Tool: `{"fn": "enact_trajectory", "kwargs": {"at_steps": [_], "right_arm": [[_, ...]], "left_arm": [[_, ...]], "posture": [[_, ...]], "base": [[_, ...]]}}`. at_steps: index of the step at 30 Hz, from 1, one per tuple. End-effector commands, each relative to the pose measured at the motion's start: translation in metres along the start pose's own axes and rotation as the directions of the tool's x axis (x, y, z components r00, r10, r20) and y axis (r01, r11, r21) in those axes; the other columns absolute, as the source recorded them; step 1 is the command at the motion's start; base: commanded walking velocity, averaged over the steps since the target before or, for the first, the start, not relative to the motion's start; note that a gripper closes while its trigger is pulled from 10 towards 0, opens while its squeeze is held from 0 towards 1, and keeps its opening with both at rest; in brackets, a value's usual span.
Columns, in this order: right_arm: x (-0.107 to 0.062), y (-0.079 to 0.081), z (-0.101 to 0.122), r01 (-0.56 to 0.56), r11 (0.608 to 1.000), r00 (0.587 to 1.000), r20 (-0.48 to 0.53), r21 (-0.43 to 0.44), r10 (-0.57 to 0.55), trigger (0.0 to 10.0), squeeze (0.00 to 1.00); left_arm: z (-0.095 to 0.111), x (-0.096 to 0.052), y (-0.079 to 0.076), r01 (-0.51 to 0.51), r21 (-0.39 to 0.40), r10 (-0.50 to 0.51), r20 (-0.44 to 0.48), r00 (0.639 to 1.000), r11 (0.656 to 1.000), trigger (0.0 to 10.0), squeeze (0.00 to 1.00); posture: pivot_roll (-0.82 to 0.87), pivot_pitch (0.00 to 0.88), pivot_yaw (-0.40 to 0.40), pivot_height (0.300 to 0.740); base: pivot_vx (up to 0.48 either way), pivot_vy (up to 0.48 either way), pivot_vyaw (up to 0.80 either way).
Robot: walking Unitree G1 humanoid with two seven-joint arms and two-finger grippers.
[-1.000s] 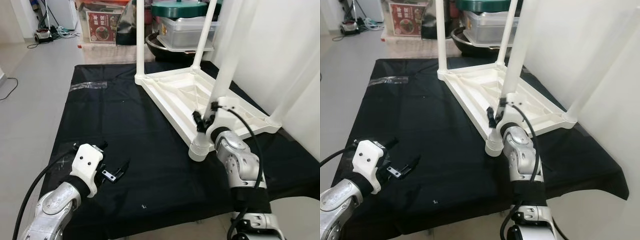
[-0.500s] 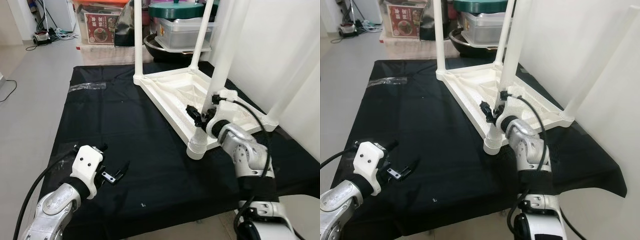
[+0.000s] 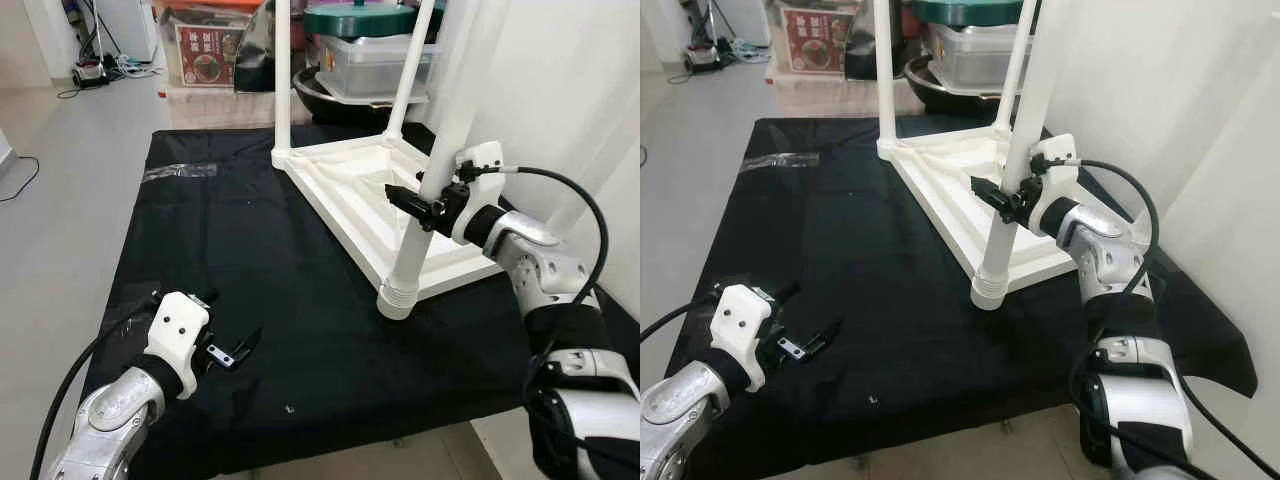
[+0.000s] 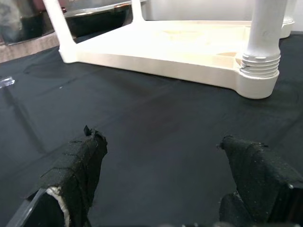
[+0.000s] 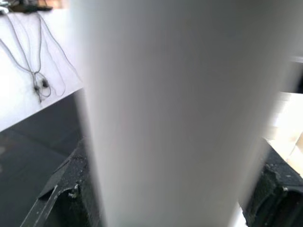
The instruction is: Building children table
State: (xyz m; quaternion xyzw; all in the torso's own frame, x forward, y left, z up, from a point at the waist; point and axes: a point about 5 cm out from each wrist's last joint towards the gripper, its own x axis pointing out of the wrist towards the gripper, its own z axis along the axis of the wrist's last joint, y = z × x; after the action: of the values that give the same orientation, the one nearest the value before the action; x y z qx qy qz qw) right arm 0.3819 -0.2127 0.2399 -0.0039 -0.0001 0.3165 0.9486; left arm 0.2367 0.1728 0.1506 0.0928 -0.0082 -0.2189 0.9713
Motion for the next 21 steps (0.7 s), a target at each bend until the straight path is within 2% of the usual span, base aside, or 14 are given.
{"fn": "enact_trajectory", "kwargs": {"at_steps": [1, 7, 8, 9, 13, 18, 20, 21], "right_arm": [[-0.007, -0.011, 0.0, -0.031, 0.999, 0.999, -0.009, -0.009, 0.031, 10.0, 0.0], [-0.012, -0.017, -0.004, -0.053, 0.999, 0.998, -0.027, 0.005, 0.054, 10.0, 0.0], [-0.013, -0.019, -0.007, -0.049, 0.999, 0.998, -0.035, 0.0, 0.049, 9.1, 0.0], [-0.014, -0.02, -0.01, -0.053, 0.998, 0.998, -0.038, 0.023, 0.054, 0.0, 0.0], [-0.016, -0.022, -0.018, -0.047, 0.997, 0.998, -0.043, 0.055, 0.049, 0.0, 0.0], [-0.015, -0.021, -0.027, -0.013, 0.999, 0.998, -0.056, 0.046, 0.016, 0.0, 0.0], [-0.009, -0.018, -0.034, 0.027, 0.999, 0.997, -0.073, 0.023, -0.025, 0.0, 0.0], [0.002, -0.014, -0.04, 0.145, 0.988, 0.988, -0.07, 0.06, -0.14, 0.0, 0.0]], "left_arm": [[-0.003, -0.002, -0.001, 0.001, -0.009, -0.001, -0.009, 1.0, 1.0, 10.0, 0.0], [-0.003, -0.002, -0.002, 0.004, -0.008, -0.004, -0.009, 1.0, 1.0, 10.0, 0.0], [-0.003, -0.002, -0.001, 0.005, -0.008, -0.005, -0.009, 1.0, 1.0, 10.0, 0.0], [-0.003, -0.002, -0.001, 0.006, -0.006, -0.006, -0.009, 1.0, 1.0, 10.0, 0.0], [-0.003, -0.004, -0.001, 0.007, -0.004, -0.007, -0.012, 1.0, 1.0, 10.0, 0.0], [-0.002, -0.005, -0.001, 0.007, -0.004, -0.007, -0.012, 1.0, 1.0, 10.0, 0.0], [-0.002, -0.005, -0.001, 0.008, -0.006, -0.008, -0.011, 1.0, 1.0, 10.0, 0.0], [-0.002, -0.005, -0.001, 0.01, -0.008, -0.01, -0.01, 1.0, 1.0, 10.0, 0.0]], "posture": [[0.08, 0.0, -0.102, 0.74], [0.09, 0.0, -0.102, 0.74], [0.1, 0.0, -0.101, 0.74], [0.1, 0.0, -0.1, 0.74], [0.11, 0.0, -0.101, 0.74], [0.1, 0.0, -0.098, 0.74], [0.1, 0.0, -0.096, 0.74], [0.09, 0.0, -0.092, 0.74]], "base": [[0.0, 0.0, 0.0], [0.0, 0.0, 0.0], [0.0, 0.0, 0.0], [0.0, 0.0, 0.0], [0.0, 0.0, 0.0], [0.0, 0.0, 0.0], [0.0, 0.0, 0.0], [0.0, 0.0, 0.0]]}}
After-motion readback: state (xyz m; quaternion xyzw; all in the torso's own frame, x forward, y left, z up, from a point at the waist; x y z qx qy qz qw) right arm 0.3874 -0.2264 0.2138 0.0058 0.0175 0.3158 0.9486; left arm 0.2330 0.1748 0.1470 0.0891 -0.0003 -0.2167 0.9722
